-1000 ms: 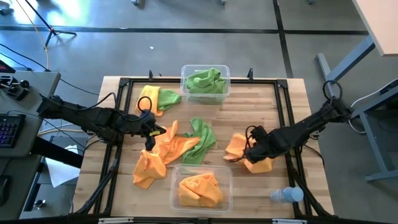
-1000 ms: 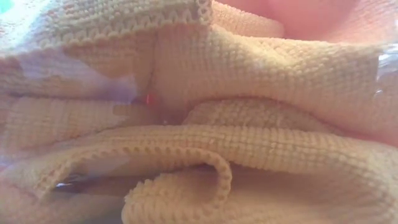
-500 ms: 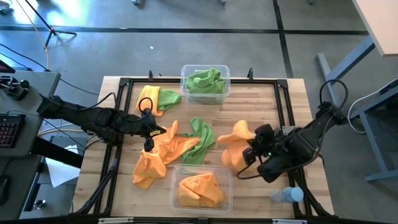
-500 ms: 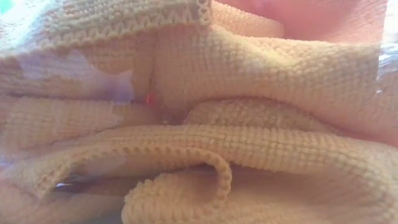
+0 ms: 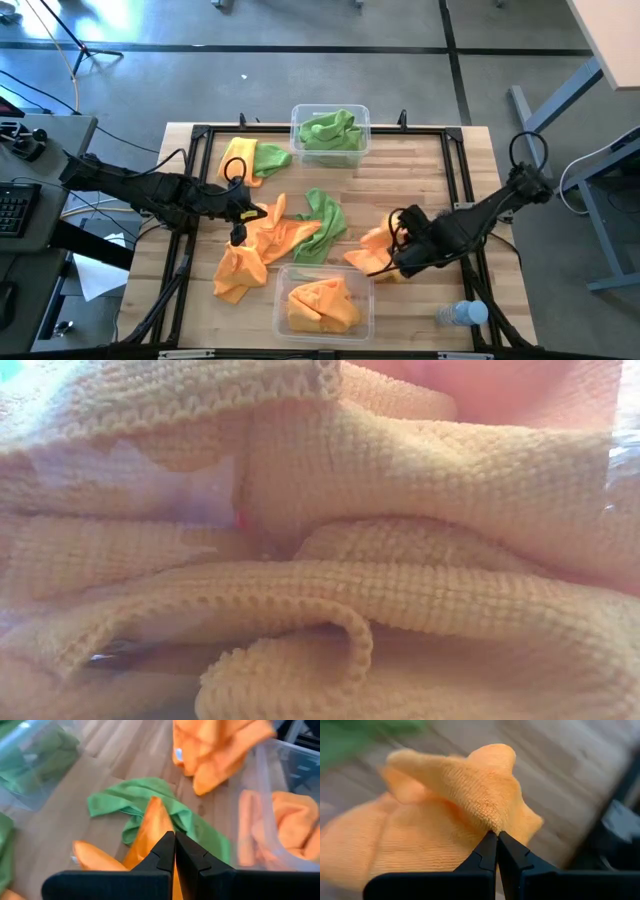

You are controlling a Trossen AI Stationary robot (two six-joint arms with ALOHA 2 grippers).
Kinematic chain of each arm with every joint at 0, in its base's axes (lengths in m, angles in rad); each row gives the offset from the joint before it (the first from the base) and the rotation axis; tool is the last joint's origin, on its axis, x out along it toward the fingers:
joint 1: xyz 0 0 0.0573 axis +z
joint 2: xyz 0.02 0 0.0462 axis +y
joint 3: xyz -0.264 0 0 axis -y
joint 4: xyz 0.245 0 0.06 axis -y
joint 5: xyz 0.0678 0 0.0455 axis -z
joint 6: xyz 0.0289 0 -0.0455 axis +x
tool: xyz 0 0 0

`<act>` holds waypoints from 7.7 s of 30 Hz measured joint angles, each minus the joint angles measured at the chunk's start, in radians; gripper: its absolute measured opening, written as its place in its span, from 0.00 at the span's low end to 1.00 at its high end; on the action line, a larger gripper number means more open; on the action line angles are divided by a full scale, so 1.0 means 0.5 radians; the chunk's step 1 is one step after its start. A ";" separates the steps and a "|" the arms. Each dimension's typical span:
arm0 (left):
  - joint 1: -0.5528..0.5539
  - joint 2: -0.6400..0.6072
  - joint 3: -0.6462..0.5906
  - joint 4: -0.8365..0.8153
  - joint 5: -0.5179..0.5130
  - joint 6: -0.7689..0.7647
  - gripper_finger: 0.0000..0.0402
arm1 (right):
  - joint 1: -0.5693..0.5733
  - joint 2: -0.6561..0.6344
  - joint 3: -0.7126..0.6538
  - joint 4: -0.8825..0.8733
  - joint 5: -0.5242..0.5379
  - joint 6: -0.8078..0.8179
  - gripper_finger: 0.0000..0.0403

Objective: Sort microfiber towel by color & place in baskets
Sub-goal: Put the yellow towel into the bottom transparent bin

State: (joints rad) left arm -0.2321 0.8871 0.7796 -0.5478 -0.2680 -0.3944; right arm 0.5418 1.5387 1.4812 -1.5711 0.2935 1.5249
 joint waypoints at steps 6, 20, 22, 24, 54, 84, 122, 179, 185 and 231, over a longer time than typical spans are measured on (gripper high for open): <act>0.000 0.000 0.001 -0.015 0.048 -0.043 0.00 | -0.019 -0.079 -0.482 -0.006 -0.419 0.222 0.00; 0.000 0.000 0.001 -0.017 0.047 0.232 0.00 | -0.027 -0.082 -0.556 0.085 -0.410 0.457 0.00; 0.000 0.000 0.001 -0.018 0.046 0.234 0.00 | -0.027 -0.082 -0.556 0.123 -0.391 0.493 0.02; 0.000 0.000 0.001 -0.018 0.046 0.236 0.00 | -0.027 -0.082 -0.556 0.149 -0.383 0.513 0.04; 0.000 -0.001 0.001 -0.017 0.046 0.337 0.00 | 0.377 -0.075 -0.080 0.231 0.799 1.051 0.00; 0.000 -0.001 0.001 -0.032 0.046 0.325 0.00 | 0.466 0.498 1.361 2.232 1.686 -1.961 0.00; 0.000 -0.001 0.001 -0.035 0.083 0.218 0.00 | 0.085 1.571 1.370 1.086 -0.028 0.124 0.00; 0.001 0.001 0.001 -0.159 0.114 0.219 0.00 | 0.373 1.556 1.749 0.786 0.349 0.662 0.00; 0.001 0.001 0.001 -0.173 0.152 0.219 0.00 | 0.418 1.556 1.749 0.711 0.540 0.903 0.00; 0.001 0.000 0.001 -0.238 0.324 0.559 0.00 | 0.060 1.831 1.745 0.893 -0.269 0.395 0.00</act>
State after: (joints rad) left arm -0.2317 0.8871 0.7799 -0.6670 -0.1062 -0.1151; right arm 0.5720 2.4542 2.3539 -1.1247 0.1589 1.7225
